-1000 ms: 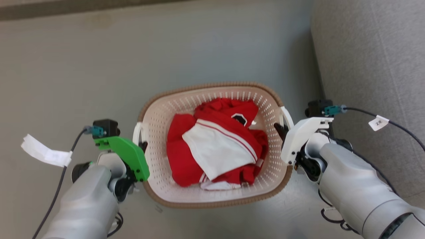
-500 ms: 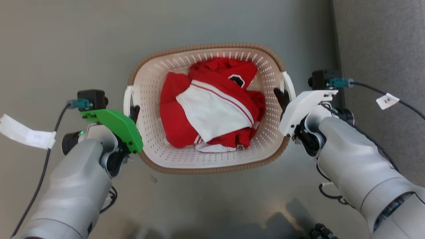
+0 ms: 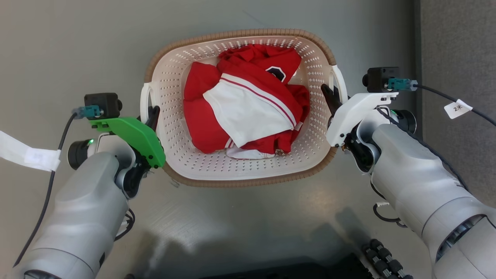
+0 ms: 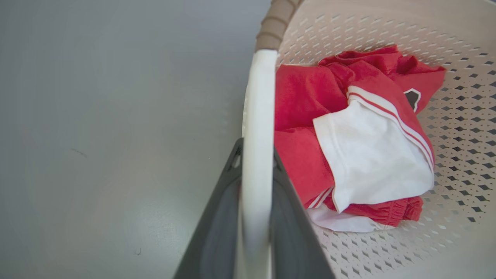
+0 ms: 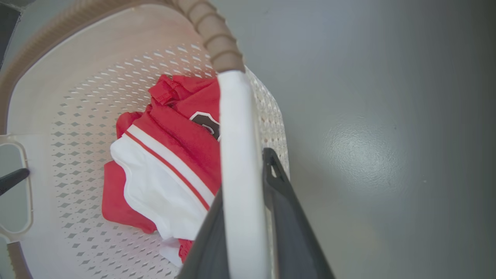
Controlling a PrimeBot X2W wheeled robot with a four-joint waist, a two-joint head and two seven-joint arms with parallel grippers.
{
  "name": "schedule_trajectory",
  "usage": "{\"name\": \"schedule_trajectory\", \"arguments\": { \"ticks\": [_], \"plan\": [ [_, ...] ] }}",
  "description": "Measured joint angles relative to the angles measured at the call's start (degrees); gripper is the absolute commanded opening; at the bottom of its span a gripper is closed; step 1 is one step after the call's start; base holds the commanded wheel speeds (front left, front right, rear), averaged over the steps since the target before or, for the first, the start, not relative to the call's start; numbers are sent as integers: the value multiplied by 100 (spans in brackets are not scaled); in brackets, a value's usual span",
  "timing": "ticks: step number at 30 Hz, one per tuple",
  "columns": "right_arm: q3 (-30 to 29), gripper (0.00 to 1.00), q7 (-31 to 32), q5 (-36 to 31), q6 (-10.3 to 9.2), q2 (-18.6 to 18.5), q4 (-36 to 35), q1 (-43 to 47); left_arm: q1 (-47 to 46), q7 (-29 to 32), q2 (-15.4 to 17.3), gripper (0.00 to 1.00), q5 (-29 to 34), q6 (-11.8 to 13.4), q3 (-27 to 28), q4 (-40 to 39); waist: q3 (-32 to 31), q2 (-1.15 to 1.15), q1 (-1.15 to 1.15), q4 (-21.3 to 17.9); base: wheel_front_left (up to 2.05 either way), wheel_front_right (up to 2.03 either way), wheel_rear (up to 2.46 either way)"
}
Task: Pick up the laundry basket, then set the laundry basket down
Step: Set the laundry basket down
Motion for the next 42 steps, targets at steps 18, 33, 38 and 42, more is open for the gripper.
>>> {"name": "schedule_trajectory", "arguments": {
  "ticks": [18,33,38,42],
  "plan": [
    [-88,0,-135,-4,3,18,77,-95,-207,-277,19,0,-3,0,-151,8,493,0,0,11,0,0,0],
    [-126,60,-174,33,5,26,245,-95,-209,-281,-31,0,-55,1,-338,21,564,0,0,22,0,0,0],
    [-248,100,-179,133,1,30,285,-96,-209,-210,-87,100,-223,0,-361,58,555,0,-1,35,0,0,0],
    [-250,100,-179,155,-10,29,304,-96,-208,-156,-99,100,-313,0,-403,59,539,0,-1,43,0,0,0]
  ]
}}
